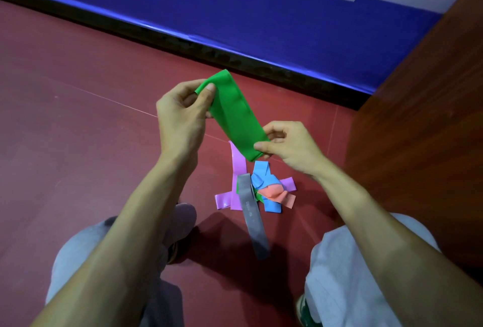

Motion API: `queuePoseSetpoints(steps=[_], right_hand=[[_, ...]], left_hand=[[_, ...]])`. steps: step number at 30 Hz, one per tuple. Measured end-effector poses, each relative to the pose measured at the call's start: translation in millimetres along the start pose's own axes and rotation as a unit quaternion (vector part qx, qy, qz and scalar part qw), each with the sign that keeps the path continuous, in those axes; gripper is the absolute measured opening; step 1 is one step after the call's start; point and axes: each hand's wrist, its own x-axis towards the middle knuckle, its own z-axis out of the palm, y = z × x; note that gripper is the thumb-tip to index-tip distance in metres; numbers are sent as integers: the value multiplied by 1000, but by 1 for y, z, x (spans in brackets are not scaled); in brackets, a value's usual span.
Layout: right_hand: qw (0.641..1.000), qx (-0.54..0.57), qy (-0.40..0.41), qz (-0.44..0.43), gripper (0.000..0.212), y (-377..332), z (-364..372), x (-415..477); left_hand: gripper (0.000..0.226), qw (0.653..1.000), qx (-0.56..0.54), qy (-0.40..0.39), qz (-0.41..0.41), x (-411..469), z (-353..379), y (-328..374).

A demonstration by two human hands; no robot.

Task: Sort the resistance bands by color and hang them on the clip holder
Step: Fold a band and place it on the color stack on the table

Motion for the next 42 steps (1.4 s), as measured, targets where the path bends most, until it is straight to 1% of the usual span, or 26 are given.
queuePoseSetpoints(steps=[4, 7, 11, 14, 16, 18, 20, 23, 28, 31, 34, 36, 39, 42], right_hand=[[1000, -23, 16, -6, 25, -1, -1, 0], [998, -49, 32, -14, 24, 4, -2, -6], [993, -96, 55, -50, 25, -5, -8, -28], [985, -121, 87, -86, 27, -38, -24, -47], [978, -142, 96, -121, 29, -71, -34, -61], [969, -169, 96, -155, 25, -106, -42, -78], [958, -210, 94, -173, 18, -139, -49, -95], [933, -275, 104, -208, 13, -180, -55, -122], [908, -308, 128, -253, 5, -233, -60, -166], [876, -353, 164, -284, 4, -260, -64, -193], [842, -388, 195, -321, 5, -287, -69, -217], [834, -390, 204, -334, 5, -304, -72, -231], [849, -340, 226, -335, 2, -326, -79, -254], [854, -295, 254, -345, 6, -344, -89, -276]], left_hand=[[12, 1000, 2, 1, 10, -1, 4, 0], [12, 998, 20, -17, 49, -6, 9, 3], [15, 992, 65, -60, 95, -22, 13, 11], [13, 983, 95, -108, 114, -40, 15, 21], [11, 976, 108, -143, 126, -49, 15, 36], [11, 966, 121, -169, 154, -58, 15, 59], [11, 957, 131, -188, 180, -66, 14, 86], [12, 944, 144, -210, 212, -81, 13, 126], [4, 919, 168, -233, 271, -114, 7, 182], [4, 906, 186, -228, 305, -133, 5, 212], [5, 908, 165, -235, 305, -149, 7, 239], [14, 915, 139, -236, 296, -157, 11, 254], [19, 917, 122, -246, 289, -172, 23, 272], [21, 911, 124, -269, 288, -189, 37, 287]])
